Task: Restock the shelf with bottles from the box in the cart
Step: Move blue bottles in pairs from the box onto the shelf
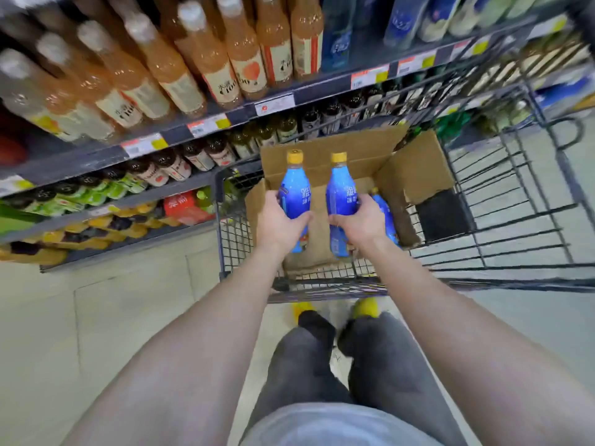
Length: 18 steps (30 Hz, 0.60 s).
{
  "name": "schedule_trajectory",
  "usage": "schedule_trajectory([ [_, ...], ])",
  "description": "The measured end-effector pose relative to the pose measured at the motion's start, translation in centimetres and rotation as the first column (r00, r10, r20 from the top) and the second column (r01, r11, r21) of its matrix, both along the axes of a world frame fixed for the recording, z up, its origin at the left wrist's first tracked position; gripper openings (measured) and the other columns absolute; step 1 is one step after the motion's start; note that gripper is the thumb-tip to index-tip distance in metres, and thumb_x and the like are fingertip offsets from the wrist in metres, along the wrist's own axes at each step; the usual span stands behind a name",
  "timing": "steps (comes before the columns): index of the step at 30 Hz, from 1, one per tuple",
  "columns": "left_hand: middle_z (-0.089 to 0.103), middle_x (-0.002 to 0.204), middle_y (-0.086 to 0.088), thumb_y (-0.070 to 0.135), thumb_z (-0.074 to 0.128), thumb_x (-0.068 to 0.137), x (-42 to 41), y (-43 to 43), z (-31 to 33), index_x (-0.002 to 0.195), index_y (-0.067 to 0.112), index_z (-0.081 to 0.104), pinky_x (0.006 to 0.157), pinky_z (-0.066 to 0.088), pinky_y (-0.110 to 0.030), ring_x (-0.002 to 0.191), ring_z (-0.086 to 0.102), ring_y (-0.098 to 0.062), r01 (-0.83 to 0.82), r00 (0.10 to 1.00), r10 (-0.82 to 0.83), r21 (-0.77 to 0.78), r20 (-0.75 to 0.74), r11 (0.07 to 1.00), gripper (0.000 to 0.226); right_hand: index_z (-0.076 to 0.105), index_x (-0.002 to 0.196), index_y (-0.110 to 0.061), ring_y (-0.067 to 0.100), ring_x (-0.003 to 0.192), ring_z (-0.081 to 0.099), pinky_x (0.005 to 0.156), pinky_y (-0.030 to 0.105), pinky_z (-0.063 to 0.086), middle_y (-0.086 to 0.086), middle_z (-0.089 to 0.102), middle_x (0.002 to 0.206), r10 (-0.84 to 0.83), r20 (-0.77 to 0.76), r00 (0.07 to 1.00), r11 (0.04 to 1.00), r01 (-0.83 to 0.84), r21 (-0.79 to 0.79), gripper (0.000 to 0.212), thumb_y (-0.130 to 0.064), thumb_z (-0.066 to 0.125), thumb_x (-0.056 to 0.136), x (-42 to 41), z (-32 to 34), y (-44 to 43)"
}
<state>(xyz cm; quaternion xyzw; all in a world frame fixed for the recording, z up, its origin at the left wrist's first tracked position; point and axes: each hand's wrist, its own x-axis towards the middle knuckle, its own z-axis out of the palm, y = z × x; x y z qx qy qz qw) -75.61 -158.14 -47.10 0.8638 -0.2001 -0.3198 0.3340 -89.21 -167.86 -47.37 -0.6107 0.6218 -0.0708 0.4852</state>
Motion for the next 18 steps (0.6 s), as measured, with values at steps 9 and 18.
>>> schedule_trajectory([
  [9, 0.066, 0.125, -0.003, 0.040, 0.087, 0.077, -0.8, 8.1, 10.9, 0.129, 0.021, 0.048, 0.092, 0.052, -0.038, 0.112, 0.064, -0.028, 0.011, 0.974, 0.017, -0.121, 0.225, 0.993, 0.068, 0.062, 0.120, -0.017, 0.018, 0.095, 0.068, 0.088, 0.040, 0.055, -0.002, 0.071, 0.108, 0.108, 0.180, 0.978, 0.970, -0.063, -0.236, 0.065, -0.032, 0.089, 0.063, 0.2, 11.4, 6.5],
  [18, 0.067, 0.120, 0.000, 0.048, 0.087, 0.072, -1.4, 21.2, 19.8, 0.126, 0.023, 0.050, 0.081, 0.047, -0.030, 0.108, 0.065, -0.024, -0.136, 0.915, 0.217, -0.246, 0.340, 0.960, 0.071, 0.060, 0.125, -0.020, 0.018, 0.099, 0.067, 0.089, 0.040, 0.056, -0.003, 0.069, 0.114, 0.252, 0.275, 0.928, 0.924, -0.146, -0.355, 0.068, -0.034, 0.089, 0.064, -0.3, 19.4, 16.1],
])
